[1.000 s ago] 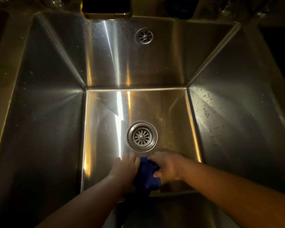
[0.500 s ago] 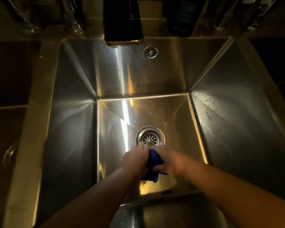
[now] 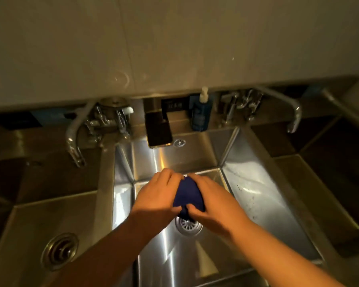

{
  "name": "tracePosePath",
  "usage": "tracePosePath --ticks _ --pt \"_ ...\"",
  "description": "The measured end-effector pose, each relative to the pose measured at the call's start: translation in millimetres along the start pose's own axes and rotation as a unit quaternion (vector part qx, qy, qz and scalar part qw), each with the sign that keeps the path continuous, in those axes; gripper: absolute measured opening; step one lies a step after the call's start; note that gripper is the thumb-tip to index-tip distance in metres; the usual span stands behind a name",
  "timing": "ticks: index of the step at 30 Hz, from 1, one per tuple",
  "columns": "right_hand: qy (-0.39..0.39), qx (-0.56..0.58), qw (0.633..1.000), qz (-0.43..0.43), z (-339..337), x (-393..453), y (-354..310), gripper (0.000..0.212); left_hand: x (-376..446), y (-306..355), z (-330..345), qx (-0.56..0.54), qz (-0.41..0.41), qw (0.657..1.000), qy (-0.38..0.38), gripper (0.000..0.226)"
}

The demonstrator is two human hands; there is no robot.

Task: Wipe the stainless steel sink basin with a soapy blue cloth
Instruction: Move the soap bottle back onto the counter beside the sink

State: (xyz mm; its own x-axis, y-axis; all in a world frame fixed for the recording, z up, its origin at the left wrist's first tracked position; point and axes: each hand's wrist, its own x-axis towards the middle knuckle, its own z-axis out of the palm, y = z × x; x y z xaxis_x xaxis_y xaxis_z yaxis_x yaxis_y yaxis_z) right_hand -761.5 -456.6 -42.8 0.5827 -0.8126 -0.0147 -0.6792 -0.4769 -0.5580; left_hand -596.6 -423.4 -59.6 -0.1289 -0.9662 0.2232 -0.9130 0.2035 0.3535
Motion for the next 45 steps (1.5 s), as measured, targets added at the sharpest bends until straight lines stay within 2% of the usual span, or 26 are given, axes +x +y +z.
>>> tracePosePath --ticks 3,10,14,19,24,26,31,37,39,42,45 --pt "0.066 0.024 0.997 -0.016 -26.3 -15.0 -27.1 0.067 5.2 13.9 -49.7 0.061 0.053 0.997 0.011 0.071" --pt "0.12 0.035 0.991 -0.046 -90.0 -31.0 -81.6 0.061 12.5 51.2 -143.8 0.118 0.138 0.98 0.082 0.069" --pt "0.103 0.034 0.992 -0.061 -116.0 -34.1 -91.2 0.06 16.5 66.8 -168.5 0.122 0.125 0.982 0.077 0.066" --pt "0.017 -0.037 0.994 -0.097 -153.9 -13.5 -68.4 0.062 33.3 74.5 -169.2 0.132 0.077 0.986 0.061 0.067" --pt "0.022 -0.045 0.995 -0.091 -191.7 37.2 -25.1 0.051 55.9 90.3 -156.1 0.132 0.023 0.989 0.056 0.069" --pt "0.017 -0.055 0.994 -0.092 -197.5 71.4 -3.6 0.052 62.7 94.3 -145.7 0.126 0.009 0.991 0.046 0.074" --pt "-0.022 -0.096 0.991 -0.087 -180.2 161.1 50.2 0.069 78.9 95.6 -113.2 0.143 -0.028 0.989 0.015 0.079" --pt "-0.059 -0.137 0.986 -0.076 -150.8 216.6 76.7 0.071 88.3 88.5 -88.4 0.163 -0.051 0.985 0.019 0.074" --pt "-0.065 -0.152 0.983 -0.079 -144.3 224.8 82.3 0.06 88.1 89.8 -87.9 0.162 -0.075 0.984 0.025 0.072" --pt "-0.057 -0.113 0.988 -0.084 -143.2 227.0 86.7 0.03 85.8 89.5 -86.8 0.164 -0.094 0.982 0.022 0.072" --pt "-0.007 -0.092 0.99 -0.107 -147.0 225.3 86.3 0.009 85.1 88.0 -88.3 0.172 -0.104 0.979 0.015 0.07"
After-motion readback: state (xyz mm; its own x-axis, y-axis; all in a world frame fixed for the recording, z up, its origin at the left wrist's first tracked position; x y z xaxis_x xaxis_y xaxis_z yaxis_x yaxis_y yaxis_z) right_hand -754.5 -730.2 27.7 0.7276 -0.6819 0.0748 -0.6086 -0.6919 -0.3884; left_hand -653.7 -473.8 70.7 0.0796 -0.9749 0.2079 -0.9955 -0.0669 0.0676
